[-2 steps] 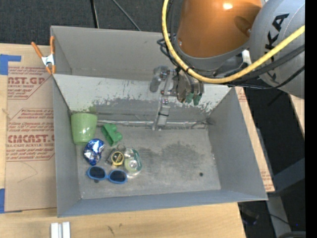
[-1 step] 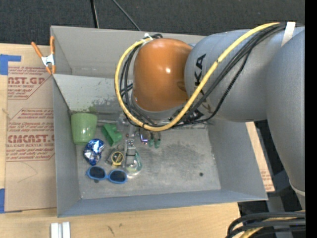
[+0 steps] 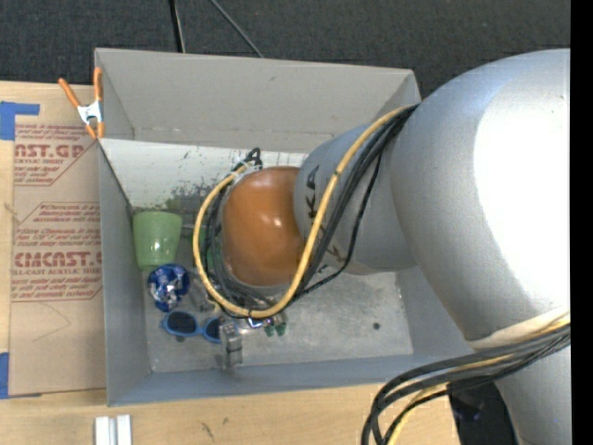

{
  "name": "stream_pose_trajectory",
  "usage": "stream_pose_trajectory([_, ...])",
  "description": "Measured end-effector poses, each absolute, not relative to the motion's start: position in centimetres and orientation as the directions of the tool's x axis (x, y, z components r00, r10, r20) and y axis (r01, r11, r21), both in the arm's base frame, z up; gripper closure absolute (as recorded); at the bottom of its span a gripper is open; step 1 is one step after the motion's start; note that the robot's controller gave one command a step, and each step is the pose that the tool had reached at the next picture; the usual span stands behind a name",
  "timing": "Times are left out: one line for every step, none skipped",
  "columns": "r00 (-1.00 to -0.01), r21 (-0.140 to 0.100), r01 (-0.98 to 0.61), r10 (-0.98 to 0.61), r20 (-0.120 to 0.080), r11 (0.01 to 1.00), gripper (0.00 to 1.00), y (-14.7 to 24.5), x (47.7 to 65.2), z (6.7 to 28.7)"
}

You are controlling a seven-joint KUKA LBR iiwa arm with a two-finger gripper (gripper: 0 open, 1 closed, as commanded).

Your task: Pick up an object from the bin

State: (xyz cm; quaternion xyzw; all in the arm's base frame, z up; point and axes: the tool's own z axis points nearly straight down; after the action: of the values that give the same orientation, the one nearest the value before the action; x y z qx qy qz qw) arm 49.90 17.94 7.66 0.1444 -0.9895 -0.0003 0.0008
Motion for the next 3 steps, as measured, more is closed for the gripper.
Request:
stream_pose_trajectory([-0.959, 0.002, -0.284, -0.284, 0.000, 0.959, 1.00, 17.98, 49.99, 7.93])
stream_pose_trajectory([-0.959, 0.002, -0.284, -0.284, 0.001, 0.959, 0.00, 17.96, 49.96, 7.89])
stream_pose_trajectory([-0.959, 0.002, -0.284, -0.284, 0.001, 0.959, 1.00, 17.95, 49.98, 7.89])
